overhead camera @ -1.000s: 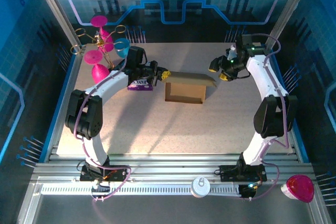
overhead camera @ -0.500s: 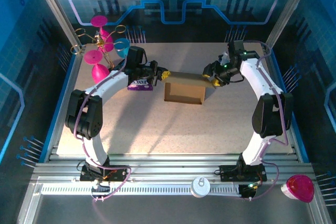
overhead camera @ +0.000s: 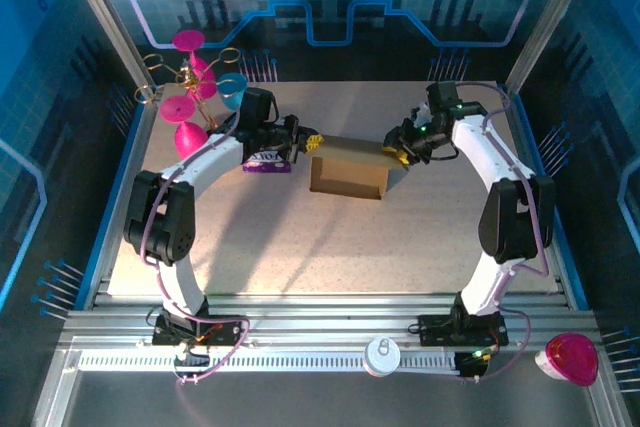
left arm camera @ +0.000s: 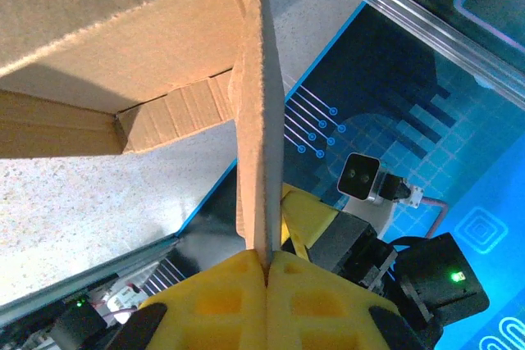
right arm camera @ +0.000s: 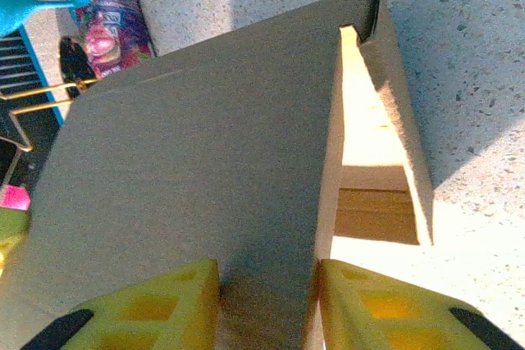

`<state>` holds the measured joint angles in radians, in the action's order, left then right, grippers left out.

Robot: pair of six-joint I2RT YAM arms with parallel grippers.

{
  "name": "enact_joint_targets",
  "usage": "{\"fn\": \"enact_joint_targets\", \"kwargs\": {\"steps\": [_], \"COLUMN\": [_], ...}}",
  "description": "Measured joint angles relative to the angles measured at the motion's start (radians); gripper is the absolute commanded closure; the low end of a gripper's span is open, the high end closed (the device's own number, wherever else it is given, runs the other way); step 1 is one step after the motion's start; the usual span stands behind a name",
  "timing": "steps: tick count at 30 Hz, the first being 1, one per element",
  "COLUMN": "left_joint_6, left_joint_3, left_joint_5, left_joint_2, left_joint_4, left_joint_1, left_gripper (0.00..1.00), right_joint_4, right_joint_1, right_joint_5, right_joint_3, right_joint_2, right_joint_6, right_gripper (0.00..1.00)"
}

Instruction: Fold the paper box

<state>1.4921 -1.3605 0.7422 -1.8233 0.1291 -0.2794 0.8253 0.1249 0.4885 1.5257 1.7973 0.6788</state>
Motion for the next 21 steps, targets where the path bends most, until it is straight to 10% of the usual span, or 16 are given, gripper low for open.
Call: {"fn": "enact_joint_targets", "kwargs": {"steps": [21], "left_joint_6": [-0.311], "left_joint_3": [0.063], "left_joint_5": [-0.004], "left_joint_2": [-0.065], "left_joint_4": [0.179], "left_joint_1": [0.006], "left_gripper": [0.64], "right_joint_4": [-0.032], "right_joint_1": [0.101], "right_joint_5": [-0.179], "right_joint_3": [-0.095], "right_joint_2": [0.014], "right_joint_6": [-0.108], "right_gripper": [0.68]}}
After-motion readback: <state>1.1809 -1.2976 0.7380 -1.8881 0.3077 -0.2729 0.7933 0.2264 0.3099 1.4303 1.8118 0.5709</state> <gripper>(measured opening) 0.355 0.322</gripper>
